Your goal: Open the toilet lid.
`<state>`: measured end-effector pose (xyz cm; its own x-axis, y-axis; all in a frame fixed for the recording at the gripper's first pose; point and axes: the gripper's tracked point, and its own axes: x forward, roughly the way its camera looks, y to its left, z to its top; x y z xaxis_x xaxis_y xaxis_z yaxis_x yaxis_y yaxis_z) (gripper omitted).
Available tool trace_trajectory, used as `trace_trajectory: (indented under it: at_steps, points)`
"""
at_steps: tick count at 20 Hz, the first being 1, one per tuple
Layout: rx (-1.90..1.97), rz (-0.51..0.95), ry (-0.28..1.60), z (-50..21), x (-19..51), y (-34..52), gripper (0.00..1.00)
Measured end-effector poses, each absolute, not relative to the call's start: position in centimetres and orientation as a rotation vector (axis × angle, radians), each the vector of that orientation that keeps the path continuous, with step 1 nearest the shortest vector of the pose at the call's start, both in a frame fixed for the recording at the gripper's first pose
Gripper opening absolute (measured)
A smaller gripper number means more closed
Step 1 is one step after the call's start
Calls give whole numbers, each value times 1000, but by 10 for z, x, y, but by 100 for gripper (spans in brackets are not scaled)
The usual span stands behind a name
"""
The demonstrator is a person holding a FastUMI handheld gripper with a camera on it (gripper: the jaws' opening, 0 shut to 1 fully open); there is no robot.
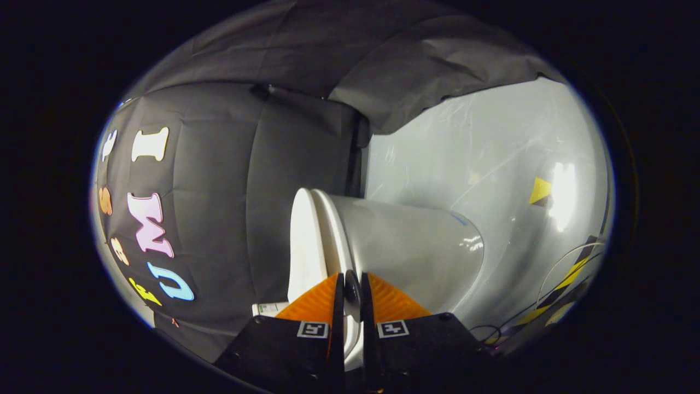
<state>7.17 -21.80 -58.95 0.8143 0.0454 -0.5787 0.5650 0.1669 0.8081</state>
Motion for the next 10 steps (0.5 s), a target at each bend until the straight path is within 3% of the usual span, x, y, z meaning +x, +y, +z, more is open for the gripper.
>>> trace_trajectory:
  at_steps: [4,5,10]
  points:
    - [1377,-393,499,-579,68,-231,18]
    - [1399,-369,492,-585,73,-215,5]
    - [1365,-377,498,-581,74,-215,5]
